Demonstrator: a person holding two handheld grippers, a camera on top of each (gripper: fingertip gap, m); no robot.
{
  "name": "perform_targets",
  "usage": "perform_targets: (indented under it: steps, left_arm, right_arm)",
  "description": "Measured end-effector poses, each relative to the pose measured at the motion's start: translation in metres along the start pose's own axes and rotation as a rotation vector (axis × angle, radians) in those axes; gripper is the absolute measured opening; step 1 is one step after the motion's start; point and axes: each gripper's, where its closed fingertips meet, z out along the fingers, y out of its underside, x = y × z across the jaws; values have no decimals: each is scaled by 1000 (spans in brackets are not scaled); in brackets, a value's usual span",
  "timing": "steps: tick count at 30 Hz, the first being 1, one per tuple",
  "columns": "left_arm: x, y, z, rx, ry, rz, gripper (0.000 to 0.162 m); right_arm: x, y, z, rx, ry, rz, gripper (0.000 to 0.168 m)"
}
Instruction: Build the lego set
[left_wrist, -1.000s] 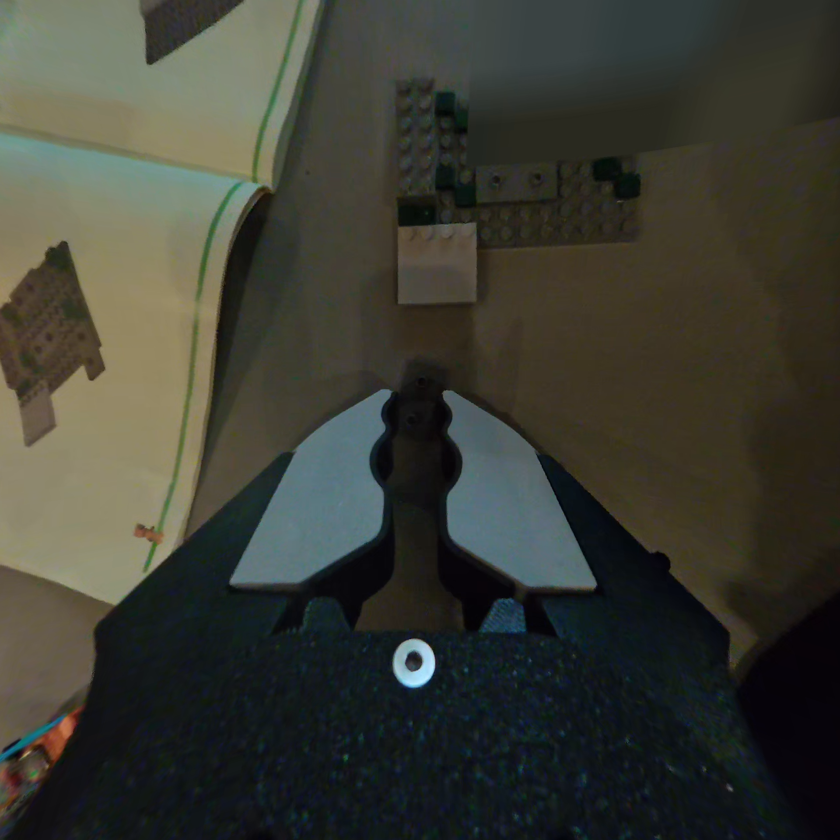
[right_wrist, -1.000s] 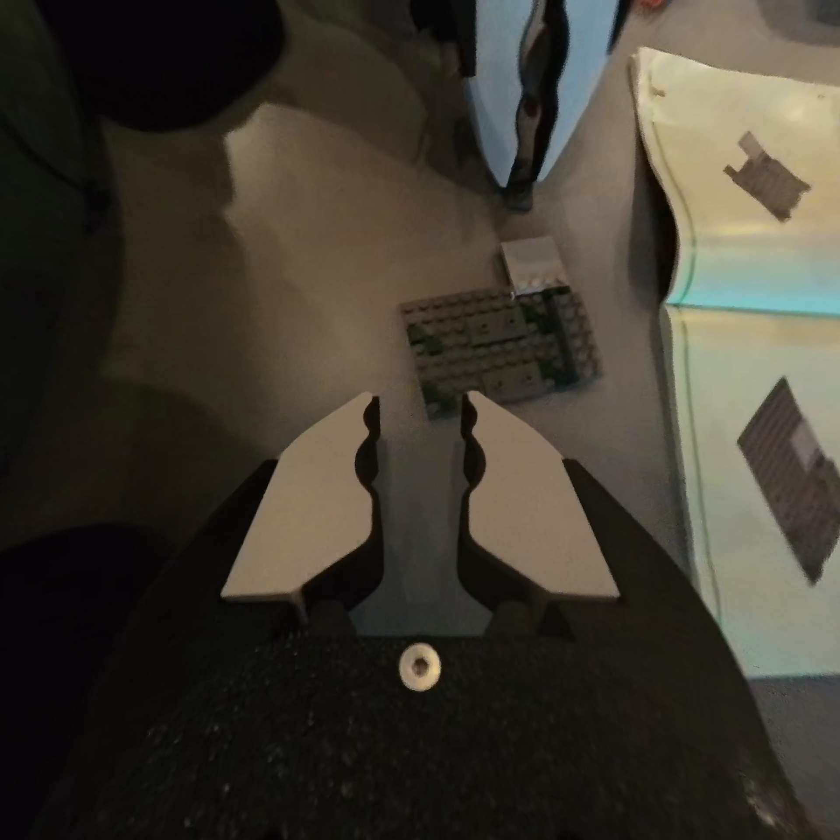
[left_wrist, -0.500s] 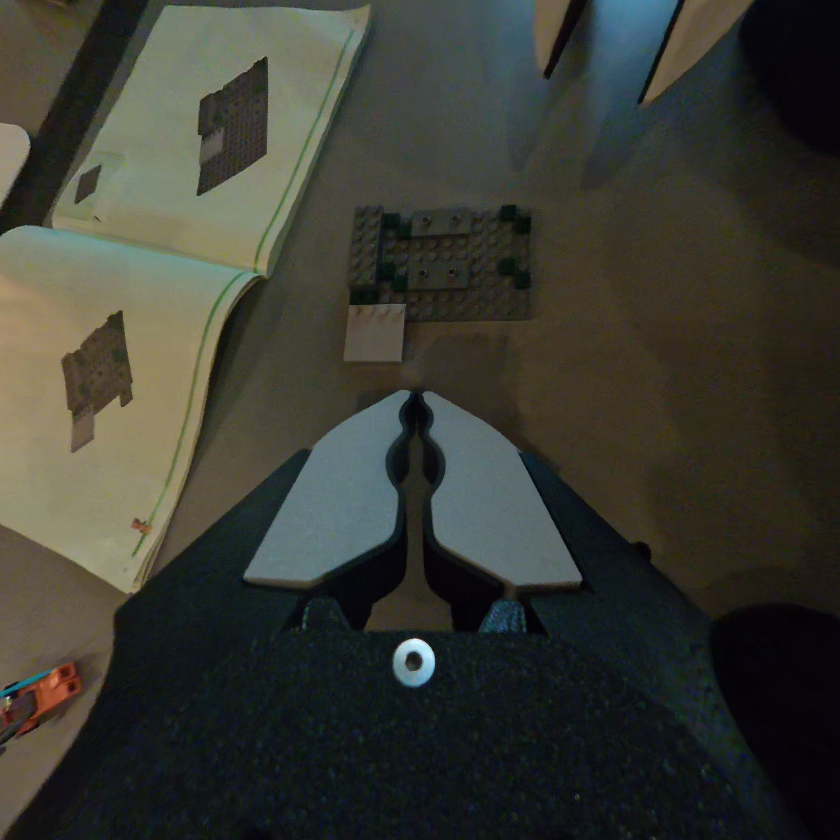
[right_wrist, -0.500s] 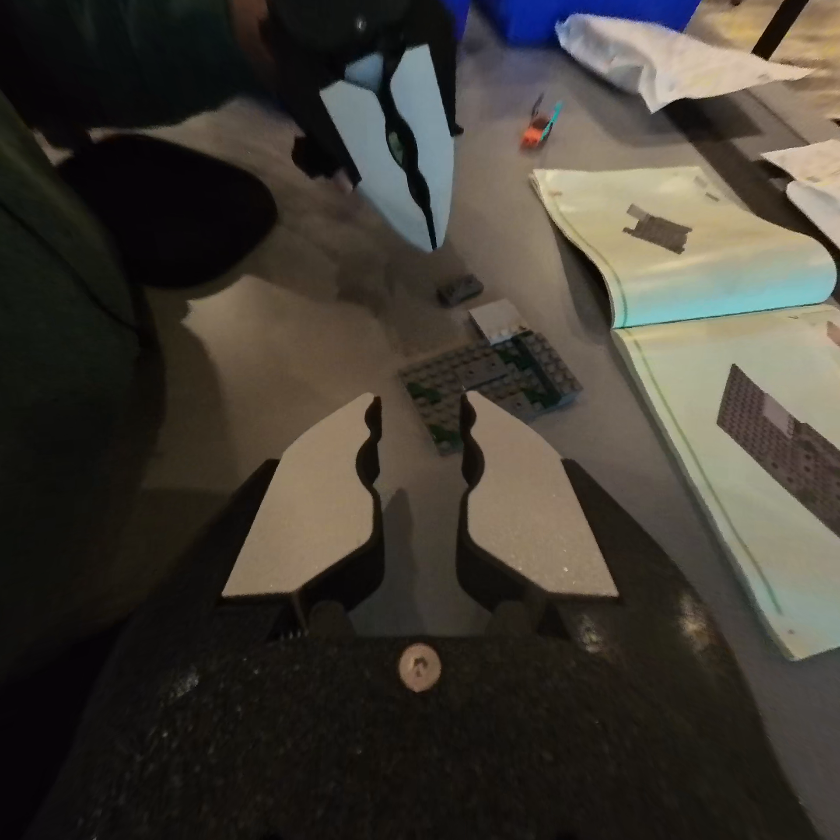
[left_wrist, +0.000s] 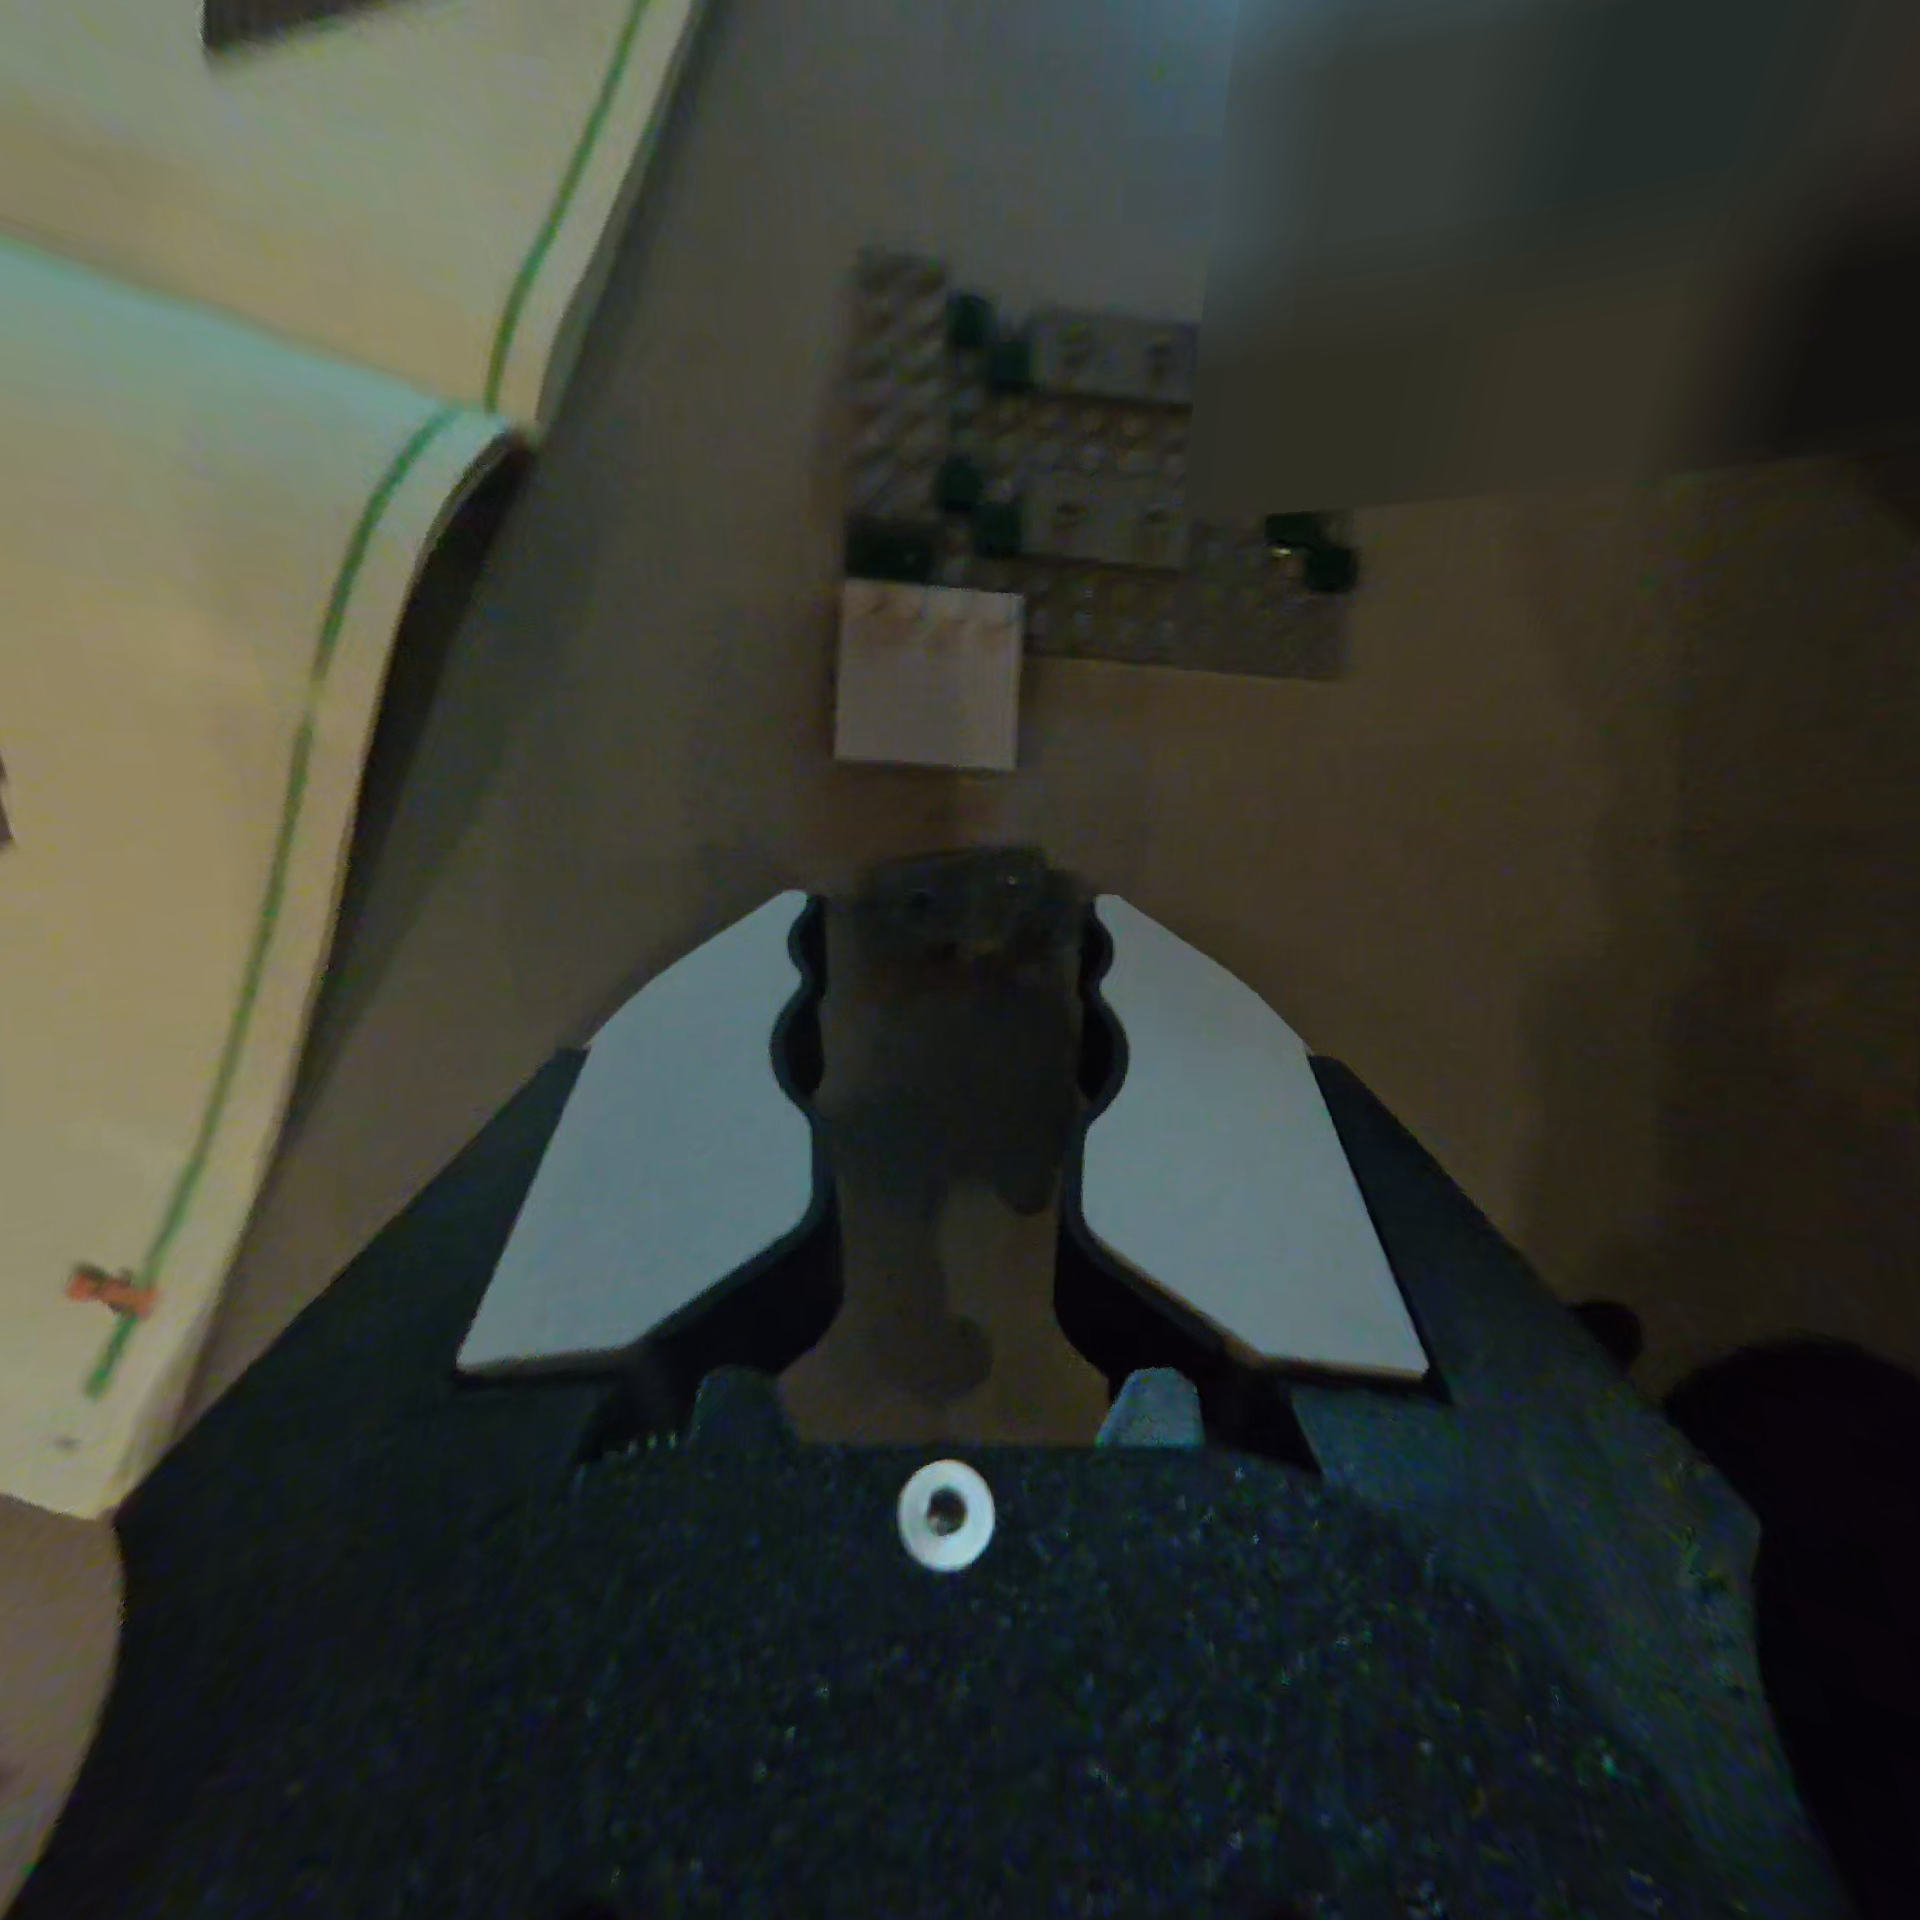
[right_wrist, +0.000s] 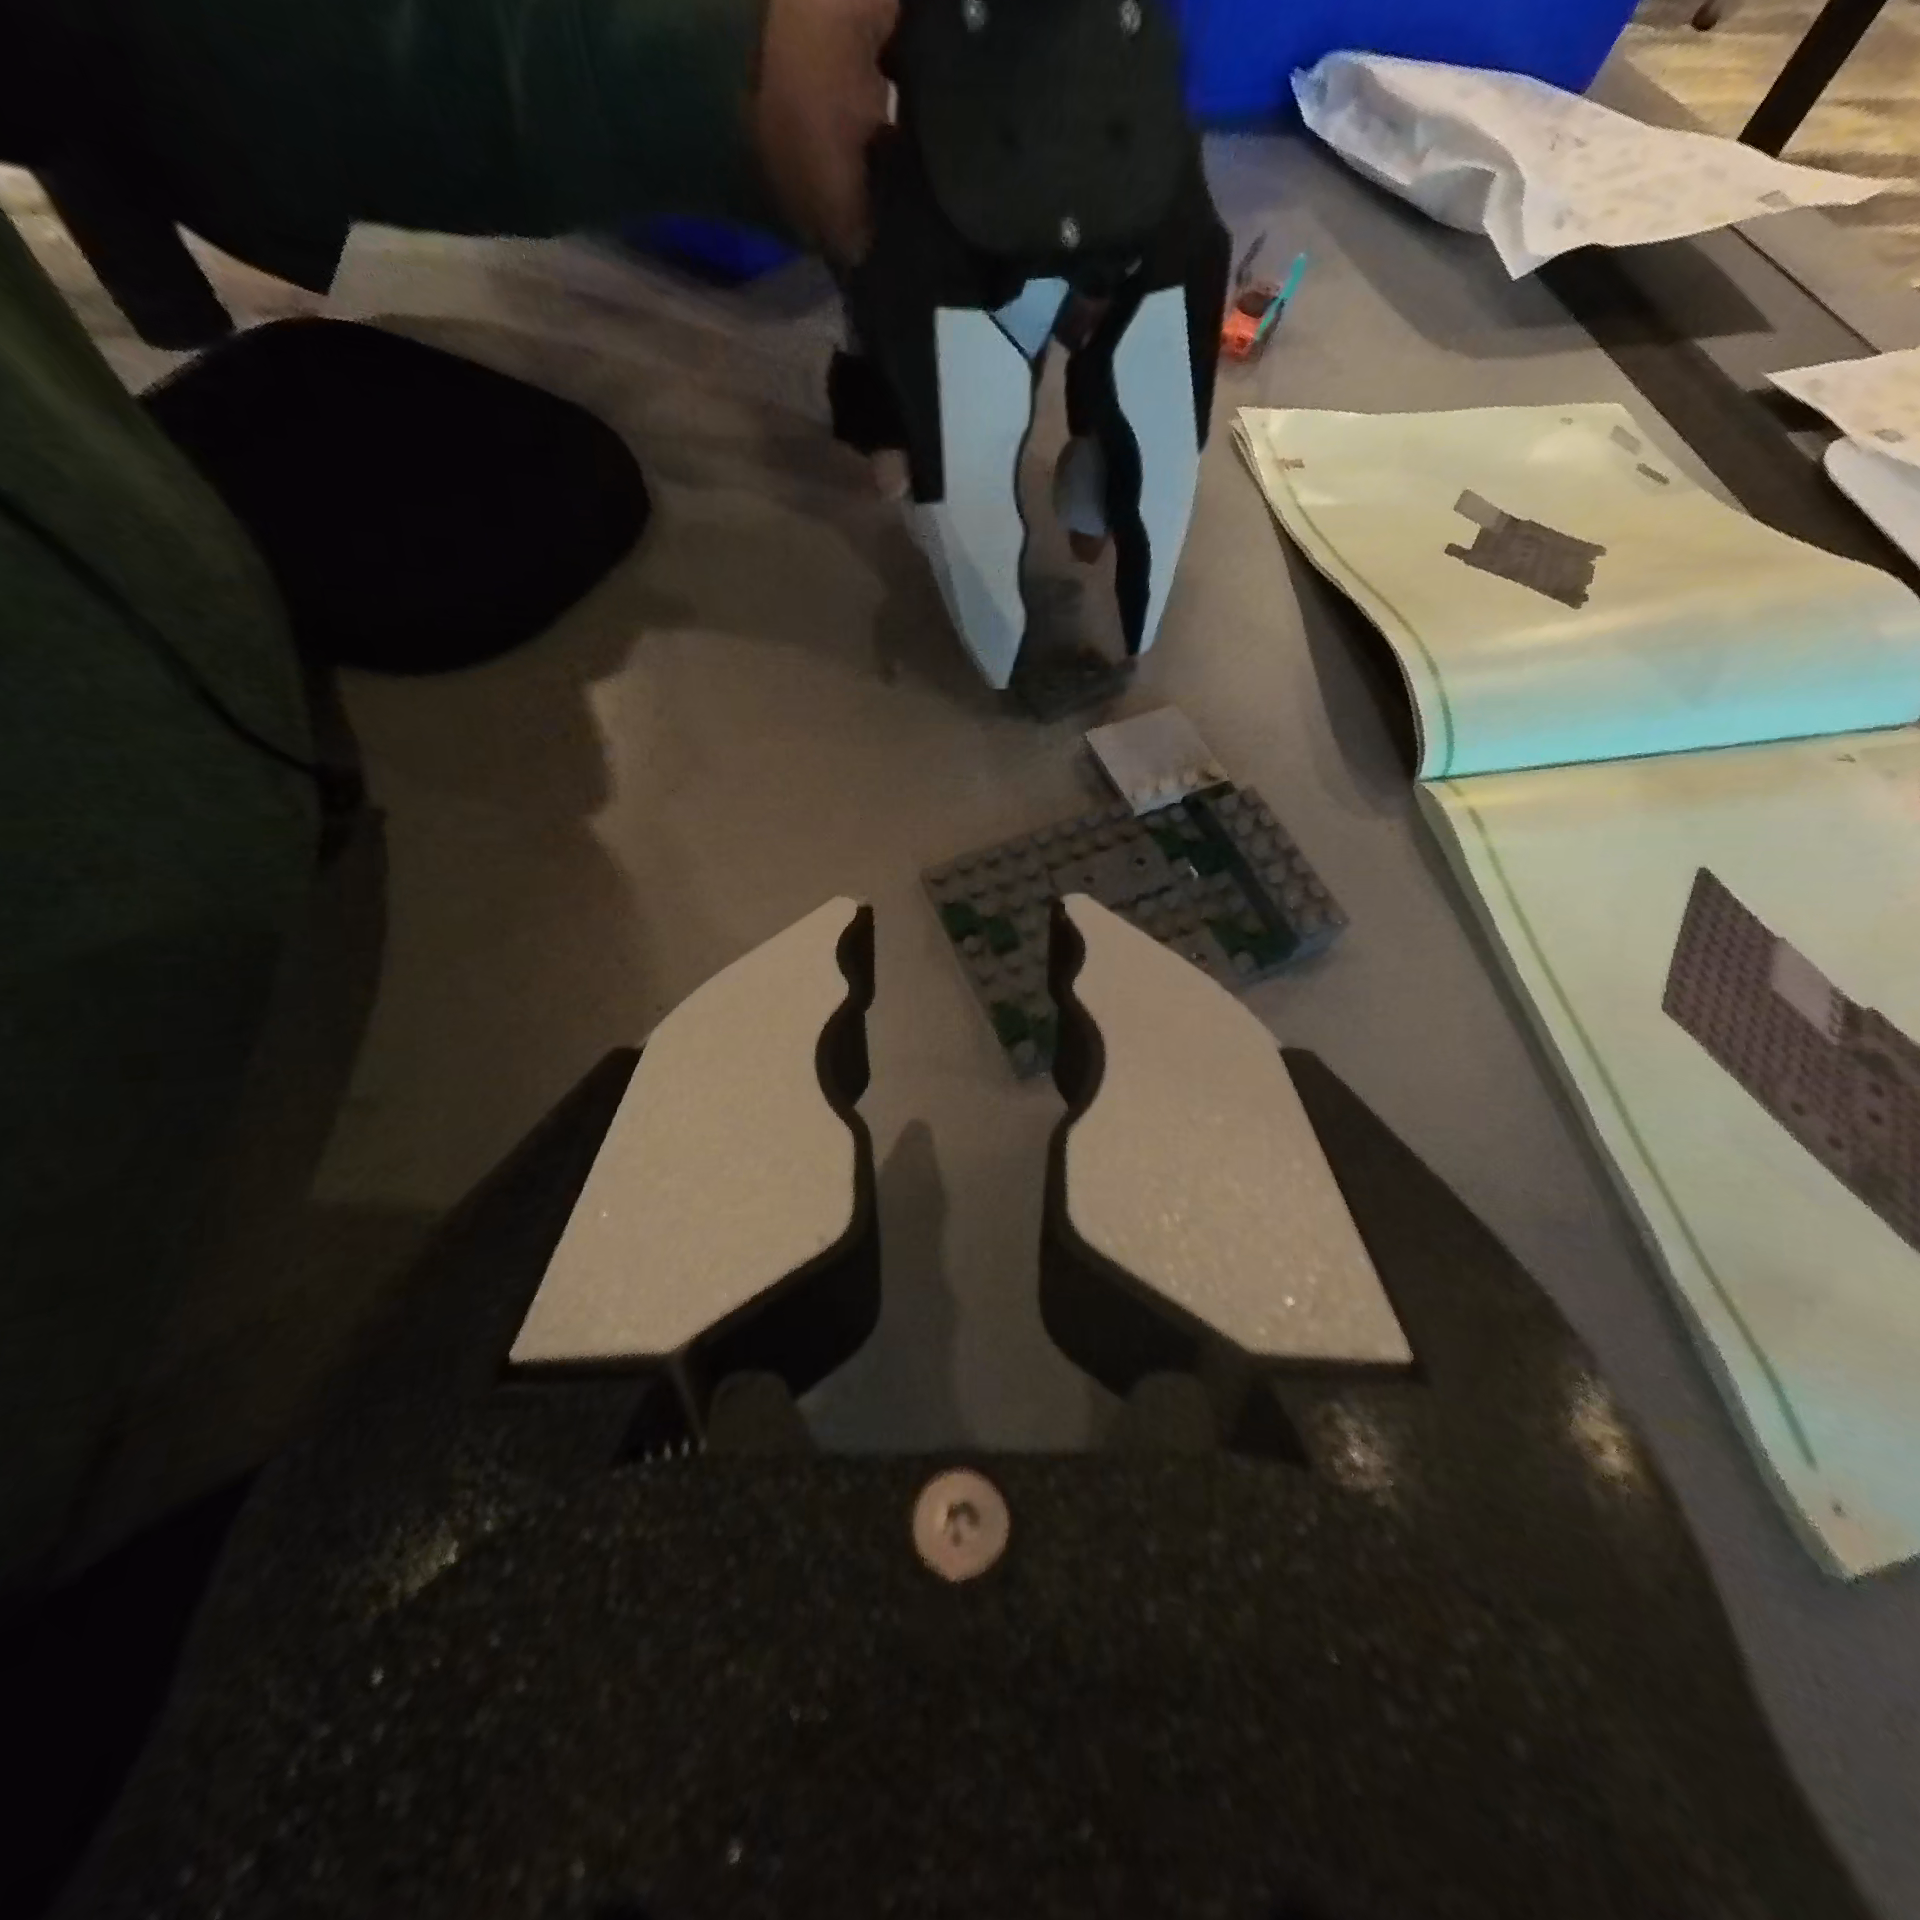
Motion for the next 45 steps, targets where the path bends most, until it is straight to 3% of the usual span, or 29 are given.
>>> perform_targets:
  steps: [1,5,10,12,18,23,28,38,45]
  left_arm:
    - [0,-2,1,6,-8,-20,43]
    - [1,-1,2,-10,-74,-57,31]
    - [6,-2,1,5,-103,-3,29]
    - [17,-16,-6,106,-65,55,22]
    - [25,-17,-10,68,-69,133,0]
    - [38,-8,-22,61,12,185,18]
    - [69,13,-25,1,149,527,32]
    - [74,21,-14,-193,465,805,25]
    - [66,25,-6,-282,565,952,20]
  right_arm:
    - [1,1,-2,2,7,8,31]
    - [4,6,-6,15,34,43,30]
    - [3,8,-6,15,36,49,30]
    - [2,8,-5,5,35,40,30]
    - [-1,9,-3,-6,31,36,30]
    - [-5,11,-6,-24,29,30,30]
    - [-8,14,-2,-37,0,29,29]
    - [-24,9,2,-67,-48,-7,27]
    - [-25,22,-11,-110,-4,50,27]
